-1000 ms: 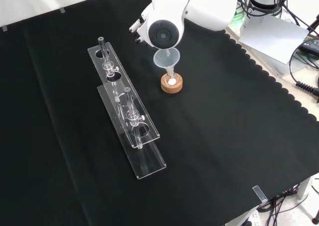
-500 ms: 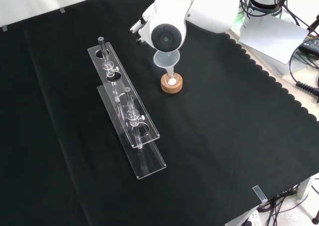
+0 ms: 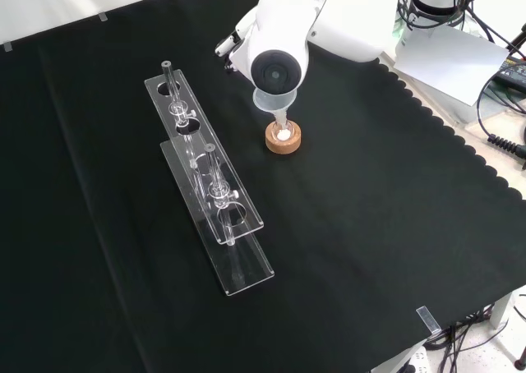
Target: Pour all the NaCl from the weighing funnel into the round-bottom flask.
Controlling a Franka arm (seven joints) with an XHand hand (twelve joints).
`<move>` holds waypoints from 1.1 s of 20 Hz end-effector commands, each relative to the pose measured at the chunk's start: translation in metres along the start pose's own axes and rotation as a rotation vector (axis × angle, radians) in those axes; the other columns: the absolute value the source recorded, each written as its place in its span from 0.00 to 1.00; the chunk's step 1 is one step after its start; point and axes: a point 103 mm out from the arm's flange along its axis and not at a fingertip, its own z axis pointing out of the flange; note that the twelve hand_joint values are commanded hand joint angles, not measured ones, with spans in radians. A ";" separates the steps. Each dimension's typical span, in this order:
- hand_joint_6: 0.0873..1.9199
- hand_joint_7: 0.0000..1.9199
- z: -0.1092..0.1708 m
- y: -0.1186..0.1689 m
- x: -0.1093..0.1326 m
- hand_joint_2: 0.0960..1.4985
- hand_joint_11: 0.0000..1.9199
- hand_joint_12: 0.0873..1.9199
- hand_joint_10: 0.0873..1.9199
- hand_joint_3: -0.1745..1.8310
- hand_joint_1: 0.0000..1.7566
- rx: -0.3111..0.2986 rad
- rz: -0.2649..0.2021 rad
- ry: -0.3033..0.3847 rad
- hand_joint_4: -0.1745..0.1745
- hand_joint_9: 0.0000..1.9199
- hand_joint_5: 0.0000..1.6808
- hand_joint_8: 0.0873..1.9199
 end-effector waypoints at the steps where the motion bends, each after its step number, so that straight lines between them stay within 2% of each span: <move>1: 0.44 0.22 -0.002 0.000 -0.001 0.41 0.17 0.67 0.25 0.44 0.62 0.013 0.003 -0.010 1.00 0.37 0.69 0.30; 13: 0.44 0.22 -0.007 -0.001 0.001 0.41 0.16 0.66 0.25 0.45 0.62 0.013 0.005 -0.018 1.00 0.37 0.69 0.30; 22: 0.44 0.22 -0.002 0.000 -0.002 0.41 0.16 0.66 0.25 0.45 0.62 -0.006 -0.001 0.017 1.00 0.37 0.69 0.30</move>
